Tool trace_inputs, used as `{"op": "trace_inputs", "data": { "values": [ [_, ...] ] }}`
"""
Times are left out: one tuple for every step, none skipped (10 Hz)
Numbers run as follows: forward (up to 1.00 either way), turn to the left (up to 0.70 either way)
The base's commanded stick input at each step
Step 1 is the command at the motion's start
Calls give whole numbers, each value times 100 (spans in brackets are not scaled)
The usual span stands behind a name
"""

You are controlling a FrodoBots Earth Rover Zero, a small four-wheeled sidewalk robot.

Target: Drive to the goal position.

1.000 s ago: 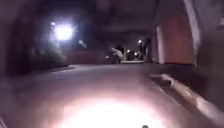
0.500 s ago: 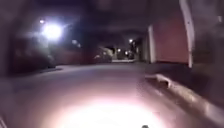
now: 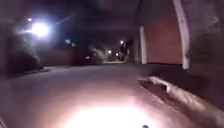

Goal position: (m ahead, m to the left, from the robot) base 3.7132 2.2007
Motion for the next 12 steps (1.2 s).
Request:
{"op": "trace_inputs", "data": {
  "values": [
    [70,0],
    [70,0],
    [70,0],
    [70,0],
    [70,0],
    [70,0],
    [70,0],
    [70,0],
    [70,0],
    [70,0],
    [70,0],
    [70,0]
  ]
}}
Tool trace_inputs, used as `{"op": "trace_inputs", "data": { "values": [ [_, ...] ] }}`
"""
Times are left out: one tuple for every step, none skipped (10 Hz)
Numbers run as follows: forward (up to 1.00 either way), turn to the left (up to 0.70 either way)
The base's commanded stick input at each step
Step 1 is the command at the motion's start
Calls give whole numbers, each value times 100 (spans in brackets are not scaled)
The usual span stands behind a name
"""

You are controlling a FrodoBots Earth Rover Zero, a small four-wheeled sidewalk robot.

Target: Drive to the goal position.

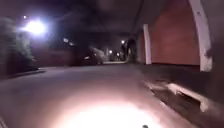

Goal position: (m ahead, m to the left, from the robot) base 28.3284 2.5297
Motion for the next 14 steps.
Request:
{"op": "trace_inputs", "data": {
  "values": [
    [70,0],
    [70,0],
    [70,0],
    [70,0],
    [70,0],
    [70,0],
    [70,0],
    [70,0],
    [70,0],
    [70,0],
    [70,0],
    [70,0],
    [70,0],
    [70,0]
  ]
}}
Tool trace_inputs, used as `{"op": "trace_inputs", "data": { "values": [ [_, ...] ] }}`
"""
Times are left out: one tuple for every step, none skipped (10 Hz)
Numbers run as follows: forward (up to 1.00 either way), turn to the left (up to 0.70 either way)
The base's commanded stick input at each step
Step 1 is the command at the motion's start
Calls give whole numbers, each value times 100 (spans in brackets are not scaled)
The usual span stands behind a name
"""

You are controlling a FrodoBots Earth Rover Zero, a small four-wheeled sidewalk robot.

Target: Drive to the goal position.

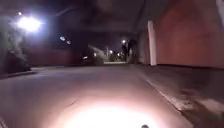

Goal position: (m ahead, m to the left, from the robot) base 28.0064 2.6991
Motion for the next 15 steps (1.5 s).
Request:
{"op": "trace_inputs", "data": {
  "values": [
    [70,0],
    [70,0],
    [70,0],
    [70,0],
    [70,0],
    [70,0],
    [70,0],
    [70,0],
    [70,0],
    [70,0],
    [70,0],
    [70,0],
    [70,0],
    [70,0],
    [70,0]
  ]
}}
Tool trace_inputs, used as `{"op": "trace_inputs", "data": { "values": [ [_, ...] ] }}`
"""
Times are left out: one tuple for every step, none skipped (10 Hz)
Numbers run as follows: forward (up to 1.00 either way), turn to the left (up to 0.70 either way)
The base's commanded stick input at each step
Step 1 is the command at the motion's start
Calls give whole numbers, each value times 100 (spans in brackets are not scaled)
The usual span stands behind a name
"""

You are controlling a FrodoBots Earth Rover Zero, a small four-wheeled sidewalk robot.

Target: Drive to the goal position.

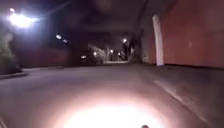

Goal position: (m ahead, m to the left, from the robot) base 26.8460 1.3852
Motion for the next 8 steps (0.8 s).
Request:
{"op": "trace_inputs", "data": {
  "values": [
    [70,0],
    [70,0],
    [70,0],
    [70,0],
    [70,0],
    [70,0],
    [70,0],
    [70,0]
  ]
}}
